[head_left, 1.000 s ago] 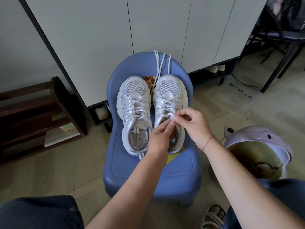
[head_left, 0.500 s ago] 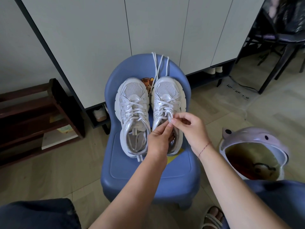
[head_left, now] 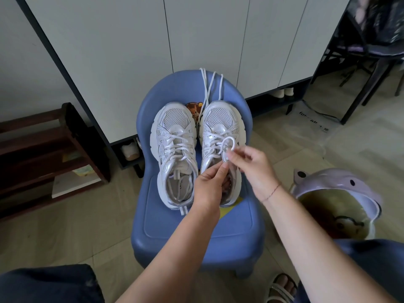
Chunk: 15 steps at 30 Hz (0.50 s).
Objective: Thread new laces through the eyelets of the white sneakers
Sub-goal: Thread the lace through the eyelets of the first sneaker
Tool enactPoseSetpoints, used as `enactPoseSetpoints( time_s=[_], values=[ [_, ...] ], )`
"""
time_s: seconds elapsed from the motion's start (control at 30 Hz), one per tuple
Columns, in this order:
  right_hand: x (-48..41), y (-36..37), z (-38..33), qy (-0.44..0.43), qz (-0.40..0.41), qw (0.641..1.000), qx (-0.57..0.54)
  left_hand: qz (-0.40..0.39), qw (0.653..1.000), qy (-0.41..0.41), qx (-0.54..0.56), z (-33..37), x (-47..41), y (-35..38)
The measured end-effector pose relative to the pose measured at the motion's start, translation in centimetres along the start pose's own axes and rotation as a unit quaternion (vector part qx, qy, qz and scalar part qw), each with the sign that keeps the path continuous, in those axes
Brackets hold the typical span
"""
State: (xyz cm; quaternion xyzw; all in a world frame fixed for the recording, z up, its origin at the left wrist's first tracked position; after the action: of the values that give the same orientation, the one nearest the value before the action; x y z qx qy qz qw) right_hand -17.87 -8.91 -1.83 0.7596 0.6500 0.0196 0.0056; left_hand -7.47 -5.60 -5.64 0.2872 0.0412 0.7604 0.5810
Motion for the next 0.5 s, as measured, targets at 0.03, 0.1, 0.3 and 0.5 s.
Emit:
enactPoseSetpoints(
  time_s=[0.03, 0.1, 0.3, 0.5],
  values=[
    [0.4, -0.1, 0.7, 0.005, 0.000, 1.000, -0.003, -0.004, 1.000, 0.002, 0.002, 0.1, 0.0, 0.0],
    [0.4, -0.2, 1.0, -0.006, 0.009, 1.000, 0.008, -0.008, 1.000, 0.004, -0.001, 0.1, 0.0, 0.0],
    [-1.8, -0.8, -2.8, -0.058, 0.064, 0.996, -0.032, 0.001, 1.000, -0.009, -0.004, 0.0, 0.0, 0.0],
    [-0.1, -0.2, -0.5, -0.016, 0.026, 0.999, -0.039, -0.001, 1.000, -0.009, 0.000, -0.1, 0.0, 0.0]
  ],
)
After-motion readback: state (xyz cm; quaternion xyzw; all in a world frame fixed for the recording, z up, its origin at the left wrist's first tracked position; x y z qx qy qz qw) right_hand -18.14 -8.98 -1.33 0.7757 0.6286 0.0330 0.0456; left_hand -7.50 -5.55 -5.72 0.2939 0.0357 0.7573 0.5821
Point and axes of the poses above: each hand's wrist, its own x-axis away from the middle knuckle, its own y-axis out of the palm, z = x × y, the point moved 4 cm from there along -x, towards the middle knuckle, and after that the axes turned 7 degrees about z, right-handed, at the moved point
